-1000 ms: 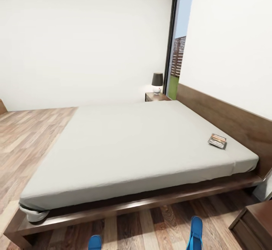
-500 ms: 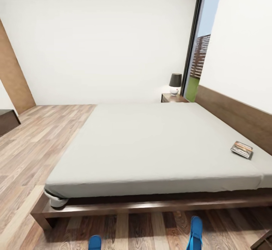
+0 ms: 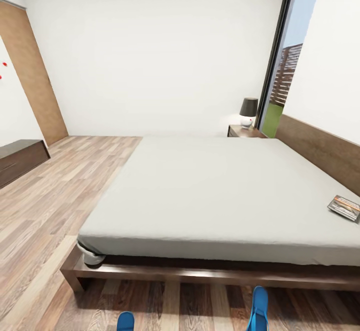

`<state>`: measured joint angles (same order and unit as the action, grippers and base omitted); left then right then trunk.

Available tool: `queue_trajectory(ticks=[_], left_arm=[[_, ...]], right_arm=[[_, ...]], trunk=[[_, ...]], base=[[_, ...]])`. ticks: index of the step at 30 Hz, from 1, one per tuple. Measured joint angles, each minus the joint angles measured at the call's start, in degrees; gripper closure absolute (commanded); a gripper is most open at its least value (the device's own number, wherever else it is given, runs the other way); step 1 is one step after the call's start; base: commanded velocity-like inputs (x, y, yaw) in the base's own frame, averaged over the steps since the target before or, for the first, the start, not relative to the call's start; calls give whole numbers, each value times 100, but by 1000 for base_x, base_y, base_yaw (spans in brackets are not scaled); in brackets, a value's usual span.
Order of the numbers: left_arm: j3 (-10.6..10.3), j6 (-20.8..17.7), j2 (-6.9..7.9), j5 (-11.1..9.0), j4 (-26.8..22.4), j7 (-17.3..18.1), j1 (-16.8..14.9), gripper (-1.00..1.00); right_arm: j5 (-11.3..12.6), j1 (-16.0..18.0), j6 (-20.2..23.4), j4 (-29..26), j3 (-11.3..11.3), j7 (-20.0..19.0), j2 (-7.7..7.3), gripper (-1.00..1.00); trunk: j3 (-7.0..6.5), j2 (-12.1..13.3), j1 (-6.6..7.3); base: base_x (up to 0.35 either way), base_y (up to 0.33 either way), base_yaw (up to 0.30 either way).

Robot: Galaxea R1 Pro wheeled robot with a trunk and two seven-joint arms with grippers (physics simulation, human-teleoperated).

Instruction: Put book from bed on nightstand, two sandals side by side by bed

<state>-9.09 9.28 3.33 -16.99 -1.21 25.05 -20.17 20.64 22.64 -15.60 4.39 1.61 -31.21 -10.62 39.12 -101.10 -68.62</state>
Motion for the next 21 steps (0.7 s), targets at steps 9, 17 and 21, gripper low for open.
queue_trajectory(ticks=[9,17,21], left_arm=[[0,0,0,0,-1,-1,0,100],[-2,0,0,1,0,-1,4,100],[-1,0,0,2,0,0,3,100]], right_arm=[[0,2,-1,0,1,0,0,100],[0,1,3,-1,1,0,0,100],[-2,1,2,0,-3,0,0,100]], trunk=[[0,0,0],[0,0,0],[71,-159,-87]], base=[[0,0,1],[0,0,0],[0,0,0]])
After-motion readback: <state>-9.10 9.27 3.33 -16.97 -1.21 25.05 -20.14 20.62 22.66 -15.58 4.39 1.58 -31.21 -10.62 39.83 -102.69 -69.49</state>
